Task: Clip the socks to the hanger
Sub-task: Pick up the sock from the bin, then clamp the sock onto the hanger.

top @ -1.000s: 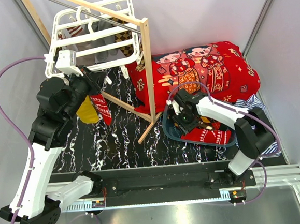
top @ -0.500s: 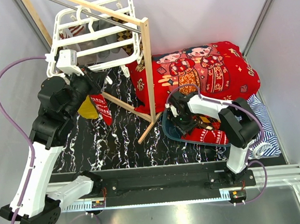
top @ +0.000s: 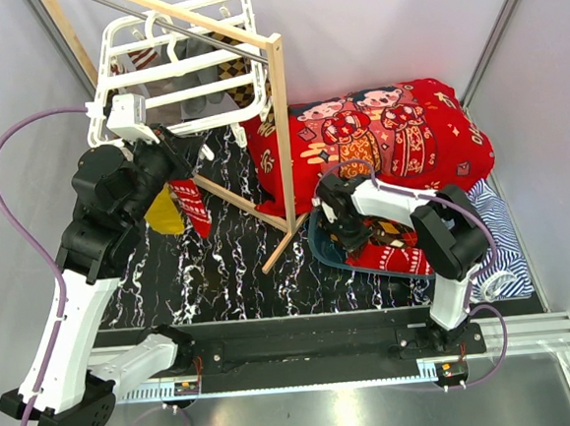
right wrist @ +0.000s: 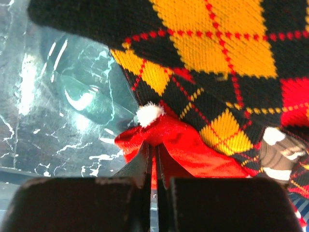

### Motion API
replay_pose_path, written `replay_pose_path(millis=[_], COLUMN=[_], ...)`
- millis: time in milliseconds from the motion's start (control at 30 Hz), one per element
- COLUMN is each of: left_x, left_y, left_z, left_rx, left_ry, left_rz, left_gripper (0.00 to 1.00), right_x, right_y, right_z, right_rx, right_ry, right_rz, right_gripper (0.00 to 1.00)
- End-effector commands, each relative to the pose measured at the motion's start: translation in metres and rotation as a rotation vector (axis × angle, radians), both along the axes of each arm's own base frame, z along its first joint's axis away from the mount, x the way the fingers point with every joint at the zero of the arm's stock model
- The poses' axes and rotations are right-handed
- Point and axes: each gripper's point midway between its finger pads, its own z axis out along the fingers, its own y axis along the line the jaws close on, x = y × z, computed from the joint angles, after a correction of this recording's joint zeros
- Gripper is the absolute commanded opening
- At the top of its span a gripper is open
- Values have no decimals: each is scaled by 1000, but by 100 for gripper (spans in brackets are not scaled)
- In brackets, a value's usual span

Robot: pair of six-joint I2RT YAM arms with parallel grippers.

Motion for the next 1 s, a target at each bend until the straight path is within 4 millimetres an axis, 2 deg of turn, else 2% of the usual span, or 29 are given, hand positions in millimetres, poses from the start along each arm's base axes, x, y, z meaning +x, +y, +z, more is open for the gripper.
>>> replay_pose_path(millis=[0, 333, 467, 733, 800, 833, 967], left_x=[2, 2, 2, 2, 1, 1, 0], left_y=[-2, -3, -4, -13, -14, -14, -16], left_z=[11, 16, 16, 17, 19, 18, 20], left_rx=[-19, -26, -29, -51, -57, -56, -65], left_ry=[-39, -45, -43, -38, -40, -39, -40], left_rz=[-12, -13, -15, -59, -66, -67, -77], left_gripper=[6, 6, 6, 5, 5, 5, 5], right_x=[2, 10, 15, 4, -4, -2, -9], right_y=[6, 22, 39, 90, 99, 105, 126], right_z=[27, 114, 150, 265, 286, 302, 340], right_rx=[54, 260, 417, 901, 997, 1048, 1225], right_ry=[-69, -276, -386, -644, -659, -701, -730], right_rz=[-15, 5, 46, 217, 254, 274, 338], right_gripper=[0, 0, 0, 0, 0, 0, 0])
